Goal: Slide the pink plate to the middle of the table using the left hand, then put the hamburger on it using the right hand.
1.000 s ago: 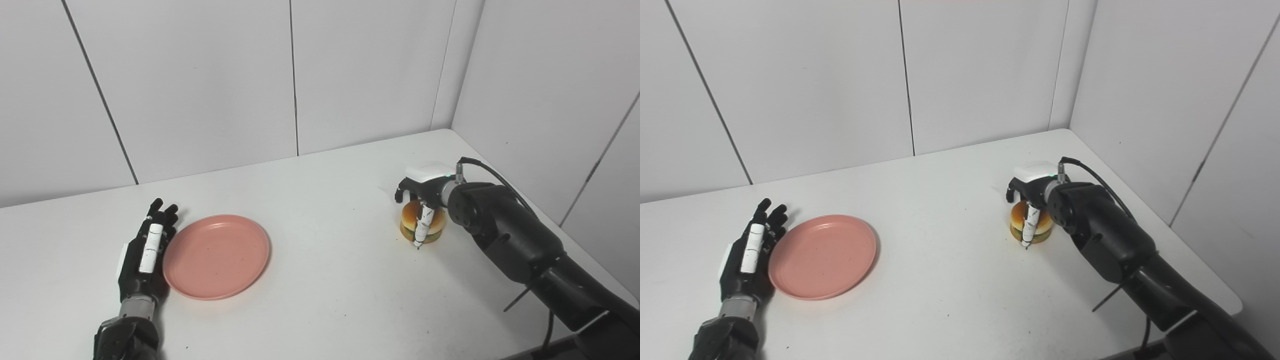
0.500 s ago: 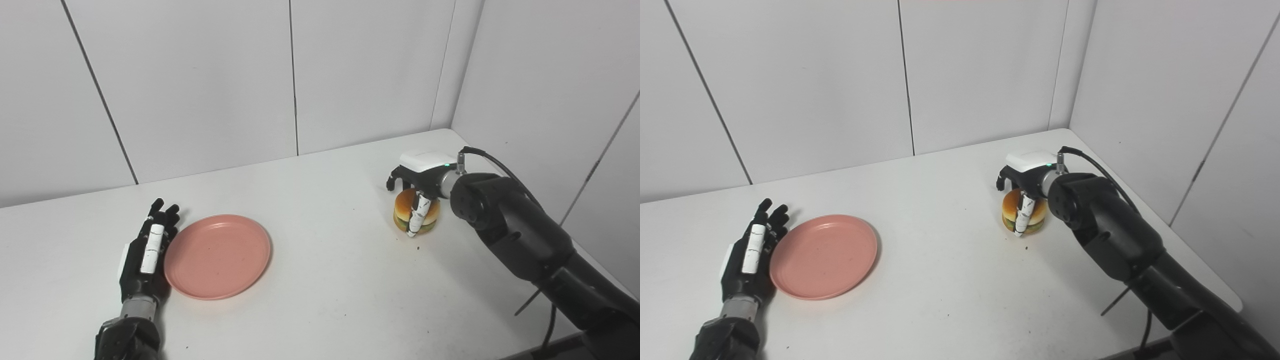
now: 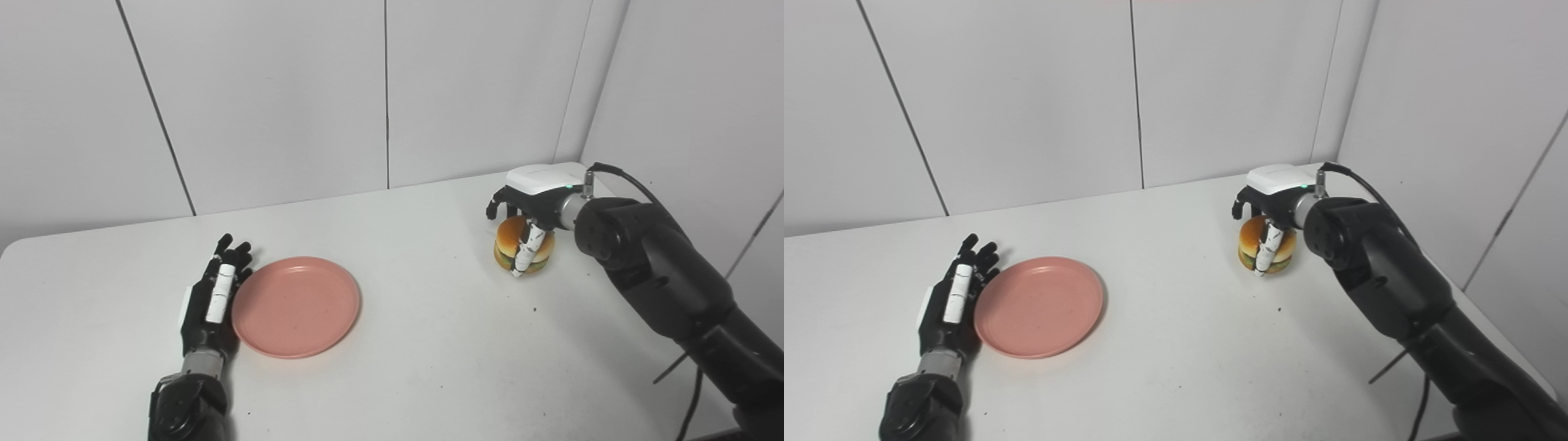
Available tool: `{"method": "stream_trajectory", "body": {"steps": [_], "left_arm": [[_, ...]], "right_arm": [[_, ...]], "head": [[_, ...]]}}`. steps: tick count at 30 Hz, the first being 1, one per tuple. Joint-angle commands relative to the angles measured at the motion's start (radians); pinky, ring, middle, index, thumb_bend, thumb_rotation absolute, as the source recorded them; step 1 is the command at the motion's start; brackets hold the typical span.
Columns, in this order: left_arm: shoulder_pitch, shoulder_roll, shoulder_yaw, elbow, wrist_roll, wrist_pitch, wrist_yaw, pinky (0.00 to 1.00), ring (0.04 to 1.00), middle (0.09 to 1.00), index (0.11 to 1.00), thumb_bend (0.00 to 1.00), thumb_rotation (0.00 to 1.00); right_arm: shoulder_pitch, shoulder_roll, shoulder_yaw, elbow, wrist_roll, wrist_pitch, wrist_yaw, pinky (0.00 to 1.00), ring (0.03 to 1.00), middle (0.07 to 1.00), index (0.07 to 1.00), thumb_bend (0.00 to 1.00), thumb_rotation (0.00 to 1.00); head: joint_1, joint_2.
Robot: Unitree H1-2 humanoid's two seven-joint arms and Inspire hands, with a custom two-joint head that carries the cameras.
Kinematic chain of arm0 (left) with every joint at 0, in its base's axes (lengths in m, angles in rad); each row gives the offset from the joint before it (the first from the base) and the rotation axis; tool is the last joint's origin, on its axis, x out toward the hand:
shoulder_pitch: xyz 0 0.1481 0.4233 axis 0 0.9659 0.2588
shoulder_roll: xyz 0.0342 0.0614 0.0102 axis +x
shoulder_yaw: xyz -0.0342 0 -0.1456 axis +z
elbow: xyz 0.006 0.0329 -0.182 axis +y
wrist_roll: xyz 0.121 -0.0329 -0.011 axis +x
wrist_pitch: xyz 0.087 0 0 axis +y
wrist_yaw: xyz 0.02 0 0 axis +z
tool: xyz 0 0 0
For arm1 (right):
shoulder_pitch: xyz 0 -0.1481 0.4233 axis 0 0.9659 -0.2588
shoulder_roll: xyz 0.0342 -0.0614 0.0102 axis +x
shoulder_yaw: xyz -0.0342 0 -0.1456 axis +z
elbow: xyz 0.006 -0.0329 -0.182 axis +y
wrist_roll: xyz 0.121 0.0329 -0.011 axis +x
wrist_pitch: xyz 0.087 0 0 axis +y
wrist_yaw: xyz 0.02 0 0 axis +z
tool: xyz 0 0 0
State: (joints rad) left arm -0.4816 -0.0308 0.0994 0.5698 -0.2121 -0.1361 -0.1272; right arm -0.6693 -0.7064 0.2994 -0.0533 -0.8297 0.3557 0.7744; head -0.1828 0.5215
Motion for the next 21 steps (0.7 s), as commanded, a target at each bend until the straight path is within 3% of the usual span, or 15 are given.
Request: {"method": "stream_trajectory", "body": {"steps": [1,3,10,13,16,21], "left_arm": [[0.0,-0.016,-0.012,0.002,0.014,0.005,0.012,0.89,0.913,0.88,0.918,0.87,0.72],[-0.002,-0.023,-0.015,-0.001,0.013,0.009,0.019,0.89,0.915,0.875,0.914,0.87,0.71],[-0.001,-0.041,-0.026,-0.014,0.029,0.016,0.041,0.92,0.93,0.888,0.914,0.85,0.73],[-0.005,-0.049,-0.03,-0.006,0.035,0.014,0.049,0.93,0.93,0.888,0.916,0.85,0.73],[-0.009,-0.055,-0.033,0.002,0.04,0.012,0.056,0.95,0.932,0.891,0.924,0.87,0.73],[-0.014,-0.064,-0.029,0.016,0.044,0.002,0.062,0.95,0.931,0.888,0.923,0.88,0.73]], "right_arm": [[-0.071,-0.018,-0.006,-0.026,0.003,-0.032,0.0,0.41,0.465,0.647,0.715,0.52,0.0],[-0.088,-0.004,0.005,-0.024,0.003,-0.03,0.005,0.41,0.463,0.676,0.72,0.52,0.0],[-0.133,0.036,0.028,-0.013,0.032,-0.045,0.011,0.5,0.465,0.64,0.697,0.52,0.0],[-0.154,0.048,0.044,0.002,0.044,-0.07,0.006,0.5,0.466,0.66,0.704,0.52,0.0],[-0.173,0.068,0.062,0.001,0.03,-0.049,0.011,0.45,0.464,0.668,0.709,0.52,0.0],[-0.193,0.091,0.074,0.008,0.045,-0.053,0.019,0.47,0.466,0.669,0.704,0.52,0.0]], "head": [[0.032,0.001],[0.045,0.002],[0.076,0.005],[0.095,0.005],[0.115,0.003],[0.14,0.0]]}}
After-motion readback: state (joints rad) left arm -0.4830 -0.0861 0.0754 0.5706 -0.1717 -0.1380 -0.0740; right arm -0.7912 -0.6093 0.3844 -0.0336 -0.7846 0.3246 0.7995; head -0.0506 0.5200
